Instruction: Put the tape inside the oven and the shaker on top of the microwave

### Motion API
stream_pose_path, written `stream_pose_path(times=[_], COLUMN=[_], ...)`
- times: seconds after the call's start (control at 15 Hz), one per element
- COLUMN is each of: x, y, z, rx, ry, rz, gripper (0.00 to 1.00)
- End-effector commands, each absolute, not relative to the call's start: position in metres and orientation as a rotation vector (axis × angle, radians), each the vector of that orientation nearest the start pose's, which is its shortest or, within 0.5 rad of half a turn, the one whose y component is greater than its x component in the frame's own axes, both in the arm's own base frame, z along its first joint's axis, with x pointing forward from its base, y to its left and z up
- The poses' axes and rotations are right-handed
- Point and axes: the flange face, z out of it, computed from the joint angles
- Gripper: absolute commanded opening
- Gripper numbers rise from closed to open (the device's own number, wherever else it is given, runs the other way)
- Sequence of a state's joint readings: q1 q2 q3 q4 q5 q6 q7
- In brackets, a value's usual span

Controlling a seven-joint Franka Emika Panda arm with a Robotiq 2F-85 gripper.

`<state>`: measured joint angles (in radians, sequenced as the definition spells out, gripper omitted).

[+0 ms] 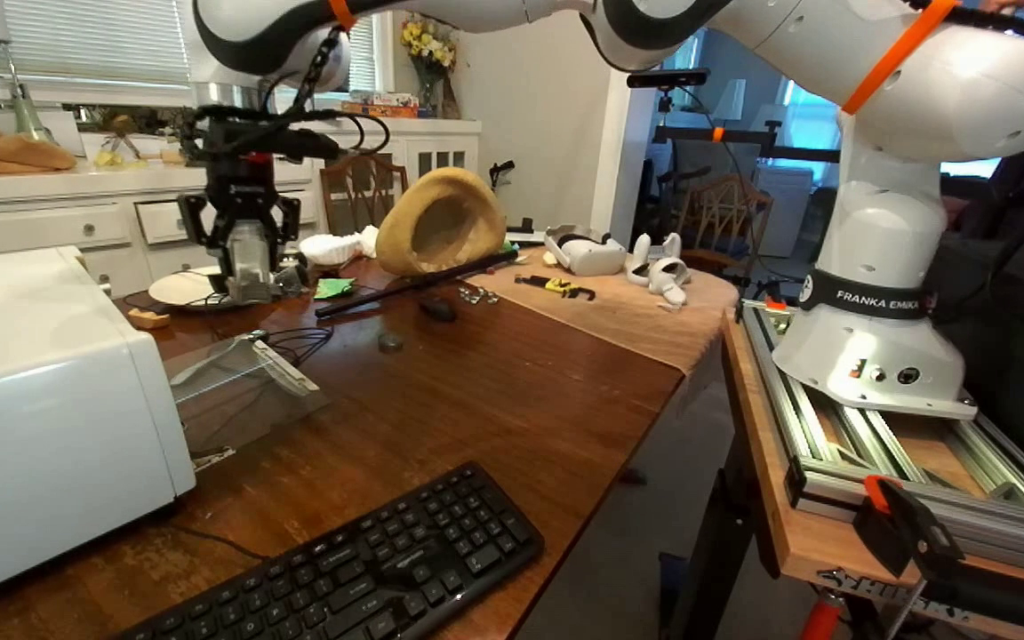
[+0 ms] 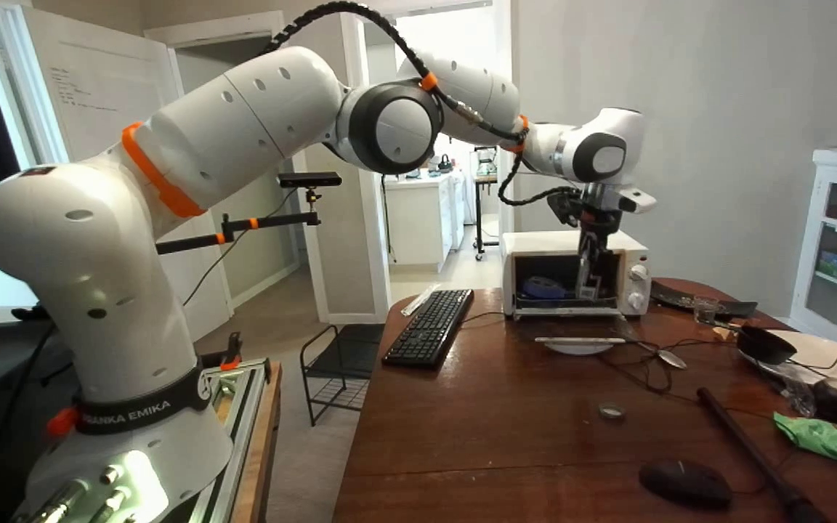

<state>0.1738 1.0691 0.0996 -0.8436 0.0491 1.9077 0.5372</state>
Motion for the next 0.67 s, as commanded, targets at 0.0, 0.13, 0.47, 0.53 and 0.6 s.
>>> stream_pose_path(times=[0.0, 0.13, 0.47, 0.53, 0.6], x=[0.756, 0.749, 0.748, 0.749, 0.75], y=[0.257, 0.289, 0.295, 0.292, 0.29], z=[0.311, 0.342, 0.343, 0.342, 0.341], rx=[-2.983, -2.926, -2.928, -2.928, -2.929], ry=[0.196, 0.061, 0.087, 0.085, 0.086], rz=[0.016, -0.026, -0.052, -0.052, -0.051], gripper=[0.31, 0.31, 0.56, 0.56, 0.56])
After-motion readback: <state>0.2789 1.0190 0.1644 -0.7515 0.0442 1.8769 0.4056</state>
